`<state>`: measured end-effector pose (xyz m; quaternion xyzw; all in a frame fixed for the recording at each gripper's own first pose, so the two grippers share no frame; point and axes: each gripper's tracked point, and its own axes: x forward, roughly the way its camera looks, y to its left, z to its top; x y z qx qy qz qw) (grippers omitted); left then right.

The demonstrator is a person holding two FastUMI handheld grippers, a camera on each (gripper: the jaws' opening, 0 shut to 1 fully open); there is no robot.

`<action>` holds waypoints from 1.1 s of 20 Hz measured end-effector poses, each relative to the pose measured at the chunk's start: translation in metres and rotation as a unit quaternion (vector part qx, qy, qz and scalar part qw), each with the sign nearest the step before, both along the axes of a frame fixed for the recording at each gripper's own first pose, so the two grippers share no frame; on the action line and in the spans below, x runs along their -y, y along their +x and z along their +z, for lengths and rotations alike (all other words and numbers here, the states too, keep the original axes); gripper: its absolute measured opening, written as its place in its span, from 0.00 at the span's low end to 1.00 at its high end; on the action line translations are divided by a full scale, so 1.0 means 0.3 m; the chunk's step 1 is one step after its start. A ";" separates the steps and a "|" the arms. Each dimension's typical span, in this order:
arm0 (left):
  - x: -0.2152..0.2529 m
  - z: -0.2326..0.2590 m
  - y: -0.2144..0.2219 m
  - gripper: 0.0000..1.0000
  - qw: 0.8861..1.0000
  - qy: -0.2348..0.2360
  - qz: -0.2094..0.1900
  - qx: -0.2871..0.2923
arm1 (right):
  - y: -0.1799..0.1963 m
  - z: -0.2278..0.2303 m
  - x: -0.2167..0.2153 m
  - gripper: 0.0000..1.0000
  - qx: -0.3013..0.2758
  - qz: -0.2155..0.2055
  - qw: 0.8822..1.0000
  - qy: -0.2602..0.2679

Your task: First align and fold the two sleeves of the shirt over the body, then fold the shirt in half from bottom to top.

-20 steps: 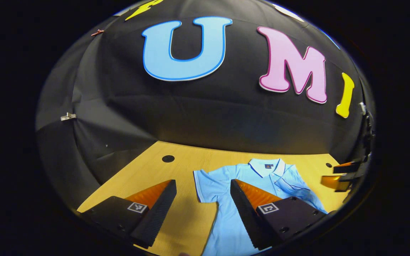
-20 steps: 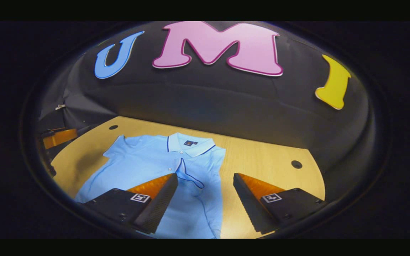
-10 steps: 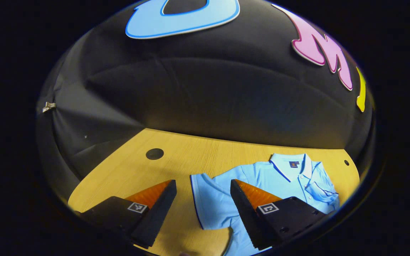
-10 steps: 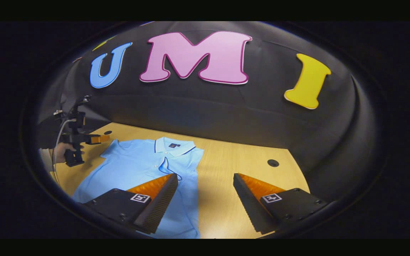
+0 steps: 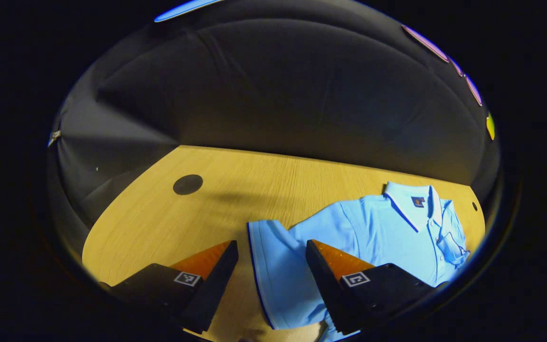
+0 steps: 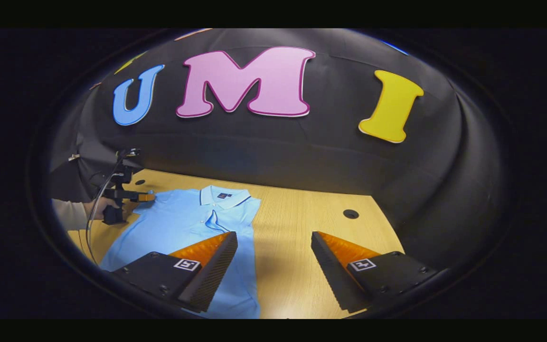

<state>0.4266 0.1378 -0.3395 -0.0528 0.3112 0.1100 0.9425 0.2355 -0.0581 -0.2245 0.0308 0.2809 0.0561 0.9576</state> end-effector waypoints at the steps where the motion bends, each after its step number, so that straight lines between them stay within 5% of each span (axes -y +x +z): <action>1: 0.007 -0.007 0.006 0.90 1.000 0.001 -0.007 -0.001 | -0.009 -0.005 0.000 0.98 -0.004 -0.002 1.000 0.004; 4: 0.033 -0.013 0.013 0.81 1.000 -0.004 -0.029 -0.009 | -0.030 -0.032 0.003 0.98 -0.014 -0.006 1.000 0.006; 11: 0.090 -0.004 0.030 0.12 0.999 -0.037 -0.031 0.008 | -0.062 -0.095 -0.001 0.96 -0.029 -0.009 0.999 0.012; 18: 0.127 0.072 0.019 0.06 0.999 0.009 -0.036 -0.003 | -0.087 -0.115 0.020 0.96 -0.029 -0.016 0.999 0.020; 22: 0.307 0.176 0.019 0.06 0.997 0.021 -0.074 0.002 | -0.105 -0.115 0.016 0.98 -0.028 -0.015 0.999 0.025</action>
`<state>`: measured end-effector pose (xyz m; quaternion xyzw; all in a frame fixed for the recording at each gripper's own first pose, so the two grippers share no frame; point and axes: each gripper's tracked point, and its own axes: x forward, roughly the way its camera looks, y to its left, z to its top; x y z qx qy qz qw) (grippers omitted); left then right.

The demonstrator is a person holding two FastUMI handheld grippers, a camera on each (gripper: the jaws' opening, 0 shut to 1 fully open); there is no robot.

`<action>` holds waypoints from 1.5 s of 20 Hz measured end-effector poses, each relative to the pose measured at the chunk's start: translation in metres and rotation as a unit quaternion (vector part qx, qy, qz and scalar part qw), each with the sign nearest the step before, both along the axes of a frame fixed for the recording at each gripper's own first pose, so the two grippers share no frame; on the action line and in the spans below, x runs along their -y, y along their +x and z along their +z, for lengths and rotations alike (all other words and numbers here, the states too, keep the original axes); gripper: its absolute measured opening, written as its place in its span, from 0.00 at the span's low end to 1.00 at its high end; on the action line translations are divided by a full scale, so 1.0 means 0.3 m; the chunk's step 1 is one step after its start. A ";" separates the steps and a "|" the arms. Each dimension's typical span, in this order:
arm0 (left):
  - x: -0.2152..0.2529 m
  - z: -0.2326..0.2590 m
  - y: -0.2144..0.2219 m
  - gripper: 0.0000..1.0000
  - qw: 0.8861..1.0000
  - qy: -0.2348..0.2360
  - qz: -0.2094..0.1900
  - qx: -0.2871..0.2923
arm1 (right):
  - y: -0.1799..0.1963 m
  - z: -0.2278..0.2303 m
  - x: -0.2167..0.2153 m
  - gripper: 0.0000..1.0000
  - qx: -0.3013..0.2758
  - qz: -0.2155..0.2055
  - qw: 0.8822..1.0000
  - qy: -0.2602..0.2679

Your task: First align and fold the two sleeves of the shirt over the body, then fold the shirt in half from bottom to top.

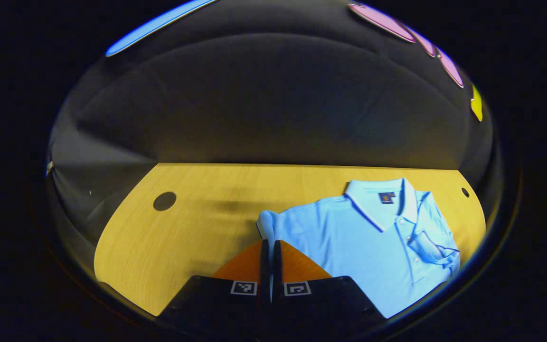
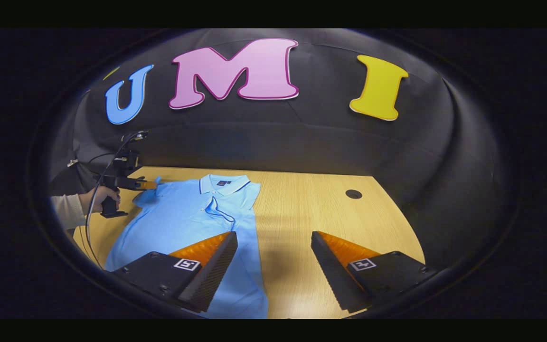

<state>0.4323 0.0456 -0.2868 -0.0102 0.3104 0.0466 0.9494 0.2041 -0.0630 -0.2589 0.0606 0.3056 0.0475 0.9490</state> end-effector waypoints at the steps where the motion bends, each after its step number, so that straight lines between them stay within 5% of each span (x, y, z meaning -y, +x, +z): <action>1: 0.070 0.025 0.001 0.06 1.000 -0.007 -0.015 0.006 | -0.007 -0.001 -0.002 0.98 0.000 0.000 1.000 0.001; 6: 0.398 0.106 -0.037 0.06 0.993 -0.081 -0.079 0.018 | -0.055 -0.008 0.005 0.98 -0.004 -0.001 1.000 0.009; 10: 0.543 0.132 -0.093 0.21 0.984 -0.139 -0.104 0.024 | -0.109 -0.031 0.012 0.96 -0.011 -0.003 1.000 0.013; 15: 0.521 0.184 -0.223 0.94 0.983 -0.148 -0.095 0.054 | -0.187 -0.062 -0.002 0.96 -0.023 0.001 1.000 0.016; 30: 0.221 0.205 -1.042 0.97 0.996 -0.060 -0.045 0.043 | -0.599 -0.180 -0.138 0.98 -0.093 -0.008 0.995 0.021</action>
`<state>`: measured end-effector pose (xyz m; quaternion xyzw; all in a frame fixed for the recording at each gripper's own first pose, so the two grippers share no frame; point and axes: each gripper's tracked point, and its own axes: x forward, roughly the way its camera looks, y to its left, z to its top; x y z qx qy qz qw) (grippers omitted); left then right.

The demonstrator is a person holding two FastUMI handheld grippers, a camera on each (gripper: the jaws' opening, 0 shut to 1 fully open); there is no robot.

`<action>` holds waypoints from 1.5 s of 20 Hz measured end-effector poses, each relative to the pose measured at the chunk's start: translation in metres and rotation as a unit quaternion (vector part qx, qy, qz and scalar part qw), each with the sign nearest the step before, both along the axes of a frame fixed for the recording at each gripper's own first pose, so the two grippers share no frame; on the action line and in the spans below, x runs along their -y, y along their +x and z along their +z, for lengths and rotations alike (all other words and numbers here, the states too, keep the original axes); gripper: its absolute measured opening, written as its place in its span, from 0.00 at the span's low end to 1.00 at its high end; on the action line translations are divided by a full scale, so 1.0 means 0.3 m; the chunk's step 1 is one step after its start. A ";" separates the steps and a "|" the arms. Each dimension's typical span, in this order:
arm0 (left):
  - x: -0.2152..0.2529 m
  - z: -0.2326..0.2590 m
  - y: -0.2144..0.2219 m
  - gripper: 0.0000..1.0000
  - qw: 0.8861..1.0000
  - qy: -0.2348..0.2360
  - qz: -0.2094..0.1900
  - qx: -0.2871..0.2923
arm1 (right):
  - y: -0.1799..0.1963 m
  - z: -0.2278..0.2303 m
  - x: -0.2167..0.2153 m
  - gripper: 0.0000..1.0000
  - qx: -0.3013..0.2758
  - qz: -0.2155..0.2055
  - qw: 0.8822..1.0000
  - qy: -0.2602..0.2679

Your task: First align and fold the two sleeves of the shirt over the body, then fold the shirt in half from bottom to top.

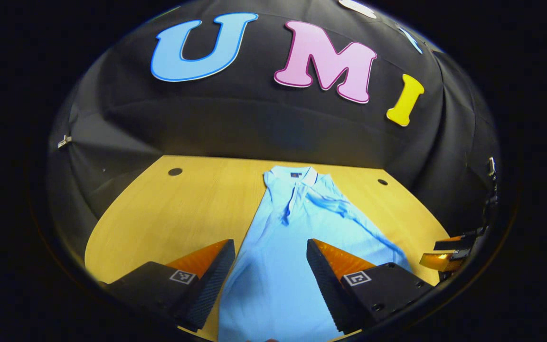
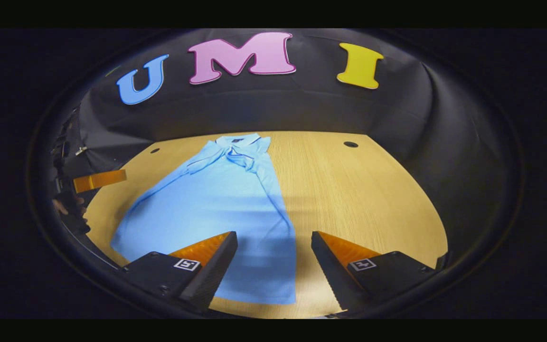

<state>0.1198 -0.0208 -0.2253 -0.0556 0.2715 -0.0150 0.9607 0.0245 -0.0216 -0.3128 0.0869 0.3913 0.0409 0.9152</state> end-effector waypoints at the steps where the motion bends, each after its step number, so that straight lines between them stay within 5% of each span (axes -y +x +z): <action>1: -0.020 -0.024 -0.054 0.98 1.000 0.004 0.007 -0.010 | -0.030 -0.014 -0.001 0.96 -0.006 -0.002 1.000 -0.001; 10: -0.106 -0.261 -0.422 0.97 0.994 0.039 0.017 -0.101 | -0.249 -0.171 -0.035 0.98 -0.063 -0.003 0.998 -0.028; 21: -0.066 -0.406 -0.493 0.97 0.987 0.053 0.004 -0.152 | -0.285 -0.220 -0.053 0.90 -0.074 -0.021 0.997 -0.018; 23: -0.046 -0.413 -0.495 0.89 0.986 0.054 -0.007 -0.155 | -0.281 -0.217 -0.071 0.89 -0.072 -0.015 0.997 -0.015; 26: -0.009 -0.412 -0.485 0.71 0.986 0.056 -0.026 -0.153 | -0.277 -0.215 -0.108 0.57 -0.067 0.007 0.998 -0.017; 28: 0.020 -0.412 -0.485 0.56 0.986 0.054 -0.032 -0.153 | -0.281 -0.217 -0.109 0.53 -0.067 0.014 0.998 -0.016; 29: 0.029 -0.412 -0.485 0.37 0.986 0.053 -0.033 -0.153 | -0.286 -0.203 -0.112 0.47 -0.070 0.012 0.997 -0.010; 30: 0.039 -0.410 -0.485 0.31 0.986 0.054 -0.035 -0.153 | -0.278 -0.204 -0.106 0.31 -0.065 0.005 0.998 -0.006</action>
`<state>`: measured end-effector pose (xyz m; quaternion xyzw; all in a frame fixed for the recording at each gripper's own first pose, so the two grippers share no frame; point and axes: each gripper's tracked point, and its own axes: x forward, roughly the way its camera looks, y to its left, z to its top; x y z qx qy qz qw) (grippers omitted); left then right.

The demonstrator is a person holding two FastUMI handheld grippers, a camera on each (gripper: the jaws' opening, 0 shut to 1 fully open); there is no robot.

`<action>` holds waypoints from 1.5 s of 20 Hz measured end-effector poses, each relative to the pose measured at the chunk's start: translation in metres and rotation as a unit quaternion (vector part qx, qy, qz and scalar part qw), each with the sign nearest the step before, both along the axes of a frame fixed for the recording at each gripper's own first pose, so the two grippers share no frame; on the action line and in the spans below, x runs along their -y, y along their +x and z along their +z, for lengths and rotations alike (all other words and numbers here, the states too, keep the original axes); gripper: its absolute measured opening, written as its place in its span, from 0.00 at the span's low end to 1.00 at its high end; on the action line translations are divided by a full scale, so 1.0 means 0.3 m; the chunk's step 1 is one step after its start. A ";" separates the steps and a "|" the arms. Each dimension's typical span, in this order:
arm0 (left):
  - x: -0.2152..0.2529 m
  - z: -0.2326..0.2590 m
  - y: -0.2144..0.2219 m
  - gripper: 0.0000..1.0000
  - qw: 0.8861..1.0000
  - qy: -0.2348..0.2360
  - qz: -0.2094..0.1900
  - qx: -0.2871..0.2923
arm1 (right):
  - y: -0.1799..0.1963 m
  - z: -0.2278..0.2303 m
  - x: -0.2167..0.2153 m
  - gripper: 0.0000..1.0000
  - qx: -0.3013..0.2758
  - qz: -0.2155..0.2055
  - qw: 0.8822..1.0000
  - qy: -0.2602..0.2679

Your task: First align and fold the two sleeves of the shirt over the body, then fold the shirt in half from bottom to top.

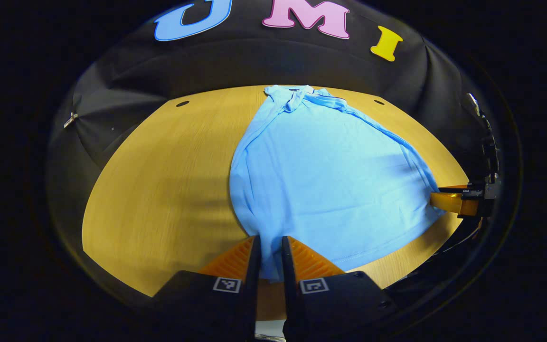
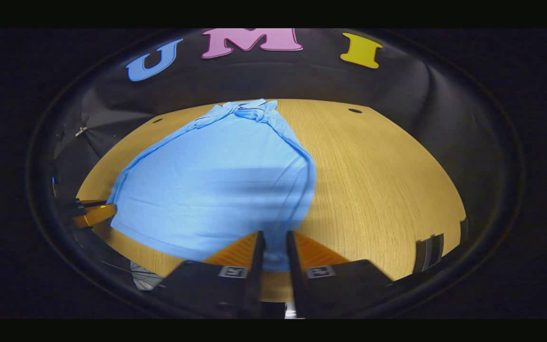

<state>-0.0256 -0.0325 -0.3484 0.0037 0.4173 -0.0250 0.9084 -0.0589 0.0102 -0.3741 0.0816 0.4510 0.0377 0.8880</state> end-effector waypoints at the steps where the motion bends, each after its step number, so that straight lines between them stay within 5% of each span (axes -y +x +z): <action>1: 0.005 0.001 -0.003 0.20 1.000 -0.001 -0.001 -0.001 | -0.002 -0.010 -0.002 0.16 -0.003 0.004 1.000 -0.002; 2: 0.007 0.005 0.000 0.17 1.000 -0.002 0.001 -0.001 | 0.001 -0.017 -0.007 0.25 -0.001 0.010 1.000 -0.004; 3: 0.015 0.006 0.002 0.05 1.000 -0.011 0.003 -0.003 | 0.001 -0.007 -0.001 0.15 0.000 0.005 1.000 -0.009; 4: 0.023 0.010 0.005 0.07 1.000 -0.016 0.004 -0.003 | 0.003 -0.014 -0.008 0.00 -0.002 0.008 1.000 -0.016; 5: 0.023 0.004 0.005 0.07 1.000 -0.018 0.002 -0.006 | -0.002 -0.004 -0.010 0.12 -0.001 0.015 1.000 -0.021; 7: 0.028 0.008 0.007 0.02 1.000 -0.017 -0.003 -0.006 | 0.008 -0.011 -0.024 0.00 -0.006 0.031 0.999 -0.013; 17: 0.041 0.130 0.072 0.06 0.998 -0.051 0.019 0.006 | 0.073 0.128 -0.009 0.00 0.009 0.010 0.999 0.034; 30: 0.047 0.466 0.449 0.06 0.995 -0.074 0.028 0.052 | 0.558 0.408 0.003 0.05 0.099 0.015 0.992 0.070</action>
